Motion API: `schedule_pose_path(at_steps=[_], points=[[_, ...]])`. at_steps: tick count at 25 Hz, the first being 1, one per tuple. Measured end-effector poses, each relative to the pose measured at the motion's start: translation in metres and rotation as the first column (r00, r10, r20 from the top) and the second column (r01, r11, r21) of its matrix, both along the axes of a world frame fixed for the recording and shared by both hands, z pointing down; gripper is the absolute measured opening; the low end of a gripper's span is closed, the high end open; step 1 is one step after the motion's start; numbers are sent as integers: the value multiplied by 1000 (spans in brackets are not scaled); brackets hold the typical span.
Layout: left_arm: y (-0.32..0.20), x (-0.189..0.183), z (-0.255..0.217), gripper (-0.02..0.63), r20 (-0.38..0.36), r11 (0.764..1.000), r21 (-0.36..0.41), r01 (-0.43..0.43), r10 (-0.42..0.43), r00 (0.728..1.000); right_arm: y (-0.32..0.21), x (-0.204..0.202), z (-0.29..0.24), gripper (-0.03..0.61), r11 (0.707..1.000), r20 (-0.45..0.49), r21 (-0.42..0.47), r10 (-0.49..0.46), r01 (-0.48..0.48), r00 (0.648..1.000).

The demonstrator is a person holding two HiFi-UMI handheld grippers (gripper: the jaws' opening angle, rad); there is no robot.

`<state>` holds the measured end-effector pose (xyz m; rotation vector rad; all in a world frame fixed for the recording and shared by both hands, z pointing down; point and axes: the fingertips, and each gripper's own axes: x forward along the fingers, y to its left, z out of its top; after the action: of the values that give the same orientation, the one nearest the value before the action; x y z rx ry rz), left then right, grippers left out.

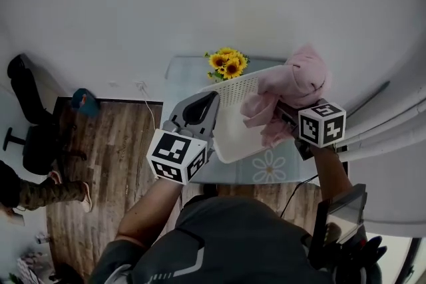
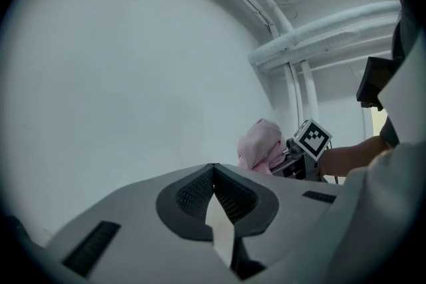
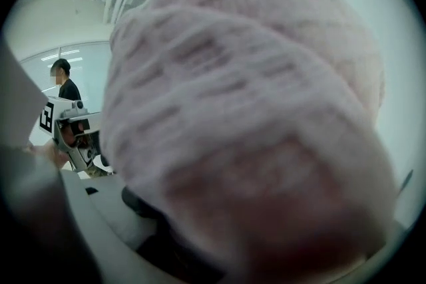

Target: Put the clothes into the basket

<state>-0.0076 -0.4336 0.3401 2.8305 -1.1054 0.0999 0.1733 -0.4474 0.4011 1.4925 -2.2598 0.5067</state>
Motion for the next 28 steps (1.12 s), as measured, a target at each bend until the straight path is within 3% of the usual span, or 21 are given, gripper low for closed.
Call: schedule_pose_path(at_steps=[7, 13, 19, 23, 28], points=[[-20, 0, 30, 8, 16, 997, -73, 13, -12, 1000, -25, 2, 62, 364, 985, -77, -170, -45, 31, 996], [-27, -3, 44, 8, 14, 995, -101, 9, -8, 1000, -41, 5, 118, 365, 951, -146, -308, -84, 36, 986], [-24, -9, 43, 8, -14, 994, -112, -1, -1, 1000, -44, 9, 156, 365, 895, -164, -446, -102, 19, 981], [-26, -14, 40, 8, -20, 994, -109, 1, -3, 1000, -46, 14, 181, 364, 841, -184, -541, -120, 1, 976], [-32, -24, 47, 8, -20, 993, -115, 11, -13, 1000, -53, 17, 211, 365, 792, -198, -610, -129, -19, 972]])
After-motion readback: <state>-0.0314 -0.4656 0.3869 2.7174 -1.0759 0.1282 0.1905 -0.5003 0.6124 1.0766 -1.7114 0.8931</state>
